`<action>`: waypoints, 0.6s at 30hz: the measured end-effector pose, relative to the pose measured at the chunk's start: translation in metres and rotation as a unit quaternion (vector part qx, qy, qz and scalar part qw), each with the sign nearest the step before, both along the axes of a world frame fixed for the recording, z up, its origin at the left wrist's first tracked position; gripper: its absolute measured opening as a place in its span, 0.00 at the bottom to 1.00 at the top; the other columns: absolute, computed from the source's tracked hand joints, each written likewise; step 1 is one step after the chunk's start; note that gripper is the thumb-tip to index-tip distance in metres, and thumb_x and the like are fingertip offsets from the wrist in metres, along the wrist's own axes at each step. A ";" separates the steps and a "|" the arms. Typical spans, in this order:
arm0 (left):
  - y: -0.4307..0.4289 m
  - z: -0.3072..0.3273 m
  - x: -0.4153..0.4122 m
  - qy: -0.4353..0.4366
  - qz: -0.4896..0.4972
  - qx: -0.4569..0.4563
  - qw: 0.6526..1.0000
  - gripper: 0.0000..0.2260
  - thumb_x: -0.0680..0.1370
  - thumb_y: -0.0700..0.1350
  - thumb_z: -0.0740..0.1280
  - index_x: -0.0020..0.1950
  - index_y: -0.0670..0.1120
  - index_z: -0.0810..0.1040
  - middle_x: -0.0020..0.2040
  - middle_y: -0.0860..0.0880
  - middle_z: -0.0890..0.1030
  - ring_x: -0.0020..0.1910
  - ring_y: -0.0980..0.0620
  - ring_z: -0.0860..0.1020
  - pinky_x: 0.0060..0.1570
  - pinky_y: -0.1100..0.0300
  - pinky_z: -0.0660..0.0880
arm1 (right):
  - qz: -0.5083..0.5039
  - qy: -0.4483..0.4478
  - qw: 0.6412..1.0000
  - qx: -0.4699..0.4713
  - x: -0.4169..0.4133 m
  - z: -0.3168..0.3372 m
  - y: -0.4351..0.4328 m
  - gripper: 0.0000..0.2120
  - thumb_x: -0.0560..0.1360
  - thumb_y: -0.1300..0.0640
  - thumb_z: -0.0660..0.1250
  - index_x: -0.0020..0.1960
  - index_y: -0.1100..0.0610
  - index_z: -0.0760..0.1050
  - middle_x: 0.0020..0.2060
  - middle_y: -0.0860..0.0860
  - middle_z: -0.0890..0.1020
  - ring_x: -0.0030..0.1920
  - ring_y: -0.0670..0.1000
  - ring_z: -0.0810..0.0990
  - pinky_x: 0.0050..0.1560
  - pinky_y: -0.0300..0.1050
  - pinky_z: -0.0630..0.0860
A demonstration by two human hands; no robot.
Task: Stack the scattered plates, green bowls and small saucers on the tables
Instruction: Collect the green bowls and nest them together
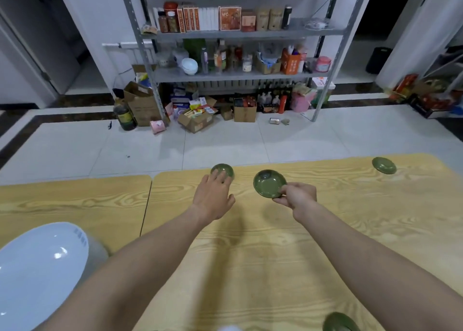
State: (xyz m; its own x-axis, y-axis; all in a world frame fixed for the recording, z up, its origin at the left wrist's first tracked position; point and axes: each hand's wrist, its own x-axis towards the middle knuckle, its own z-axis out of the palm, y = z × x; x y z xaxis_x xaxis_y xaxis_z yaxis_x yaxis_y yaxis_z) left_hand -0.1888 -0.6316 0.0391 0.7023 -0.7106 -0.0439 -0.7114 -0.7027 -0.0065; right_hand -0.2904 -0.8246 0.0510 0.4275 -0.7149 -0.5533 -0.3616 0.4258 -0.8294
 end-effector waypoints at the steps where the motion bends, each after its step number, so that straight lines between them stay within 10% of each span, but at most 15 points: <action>1: -0.005 -0.003 0.002 0.001 0.005 0.004 1.000 0.25 0.81 0.55 0.56 0.75 0.44 0.63 0.78 0.43 0.61 0.78 0.44 0.56 0.73 0.50 0.57 | 0.004 0.001 1.000 0.001 0.003 -0.001 -0.006 0.11 0.70 0.75 0.67 0.50 0.66 0.78 0.48 0.60 0.83 0.31 0.58 0.85 0.48 0.50 0.83; 18: -0.066 -0.085 0.076 0.092 0.101 -0.018 0.990 0.20 0.80 0.50 0.60 0.71 0.46 0.68 0.72 0.45 0.70 0.73 0.44 0.64 0.68 0.50 0.63 | 0.046 0.033 0.998 0.038 0.064 -0.058 -0.053 0.10 0.70 0.75 0.68 0.45 0.63 0.76 0.47 0.63 0.82 0.42 0.62 0.85 0.36 0.47 0.84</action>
State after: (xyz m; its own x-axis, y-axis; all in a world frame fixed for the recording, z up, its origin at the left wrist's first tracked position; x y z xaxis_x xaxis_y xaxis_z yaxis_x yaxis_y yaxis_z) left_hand -0.1132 -0.6975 -0.0456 0.8129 -0.5599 -0.1605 -0.5432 -0.8282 0.1377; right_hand -0.2262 -0.8781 -0.0071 0.4500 -0.6288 -0.6341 -0.4546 0.4498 -0.7688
